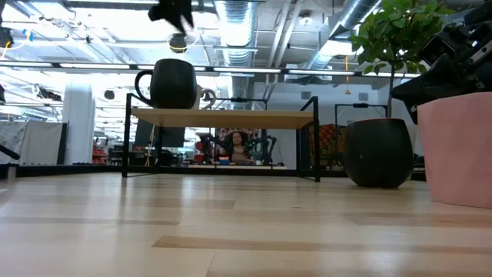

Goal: Place coffee mugs
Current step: Put the black and orange cup on the shelf

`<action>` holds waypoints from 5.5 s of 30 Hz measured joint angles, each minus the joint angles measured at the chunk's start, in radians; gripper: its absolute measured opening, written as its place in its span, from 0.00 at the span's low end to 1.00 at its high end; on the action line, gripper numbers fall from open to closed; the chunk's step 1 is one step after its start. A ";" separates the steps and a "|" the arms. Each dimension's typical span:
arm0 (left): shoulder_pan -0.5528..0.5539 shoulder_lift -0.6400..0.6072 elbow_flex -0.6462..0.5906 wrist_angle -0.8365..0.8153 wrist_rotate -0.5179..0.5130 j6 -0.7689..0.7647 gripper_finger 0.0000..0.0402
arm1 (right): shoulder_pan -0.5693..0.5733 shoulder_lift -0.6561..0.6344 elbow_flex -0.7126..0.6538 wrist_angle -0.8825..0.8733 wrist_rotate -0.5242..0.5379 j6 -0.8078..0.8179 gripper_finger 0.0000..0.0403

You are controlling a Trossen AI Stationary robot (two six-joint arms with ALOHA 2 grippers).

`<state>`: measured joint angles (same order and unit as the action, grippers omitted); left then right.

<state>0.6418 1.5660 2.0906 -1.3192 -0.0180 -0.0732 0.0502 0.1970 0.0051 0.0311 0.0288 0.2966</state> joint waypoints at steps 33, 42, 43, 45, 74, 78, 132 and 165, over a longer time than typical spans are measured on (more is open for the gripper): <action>-0.426 -0.829 -1.222 1.346 -0.097 -0.335 0.43 | -0.013 0.011 0.038 0.824 0.190 0.236 0.13; -0.426 -0.841 -1.222 1.407 -0.073 -0.329 0.43 | 0.018 0.339 0.264 0.911 0.231 0.220 0.13; -0.426 -0.843 -1.221 1.411 -0.073 -0.322 0.43 | 0.018 0.384 0.289 0.904 0.231 0.219 0.13; -0.426 -0.852 -1.221 1.408 -0.074 -0.314 0.43 | 0.011 0.460 0.340 0.901 0.232 0.218 0.13; -0.425 -0.933 -1.221 1.308 0.068 -0.368 0.43 | -0.081 1.057 0.983 -1.183 0.209 0.995 0.60; -0.425 -0.940 -1.221 1.309 0.068 -0.359 0.43 | -0.091 1.139 0.985 -1.131 0.213 0.982 0.59; -0.425 -0.938 -1.221 1.318 0.029 -0.384 0.43 | -0.488 1.907 2.329 -1.198 0.251 0.278 0.10; -0.425 -0.938 -1.221 1.318 0.033 -0.418 0.43 | -0.495 1.915 2.225 -1.160 0.287 0.351 0.13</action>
<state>0.2165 0.6281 0.8696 -0.0013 0.0154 -0.4911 -0.4450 2.1124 2.2303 -1.1289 0.3157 0.6472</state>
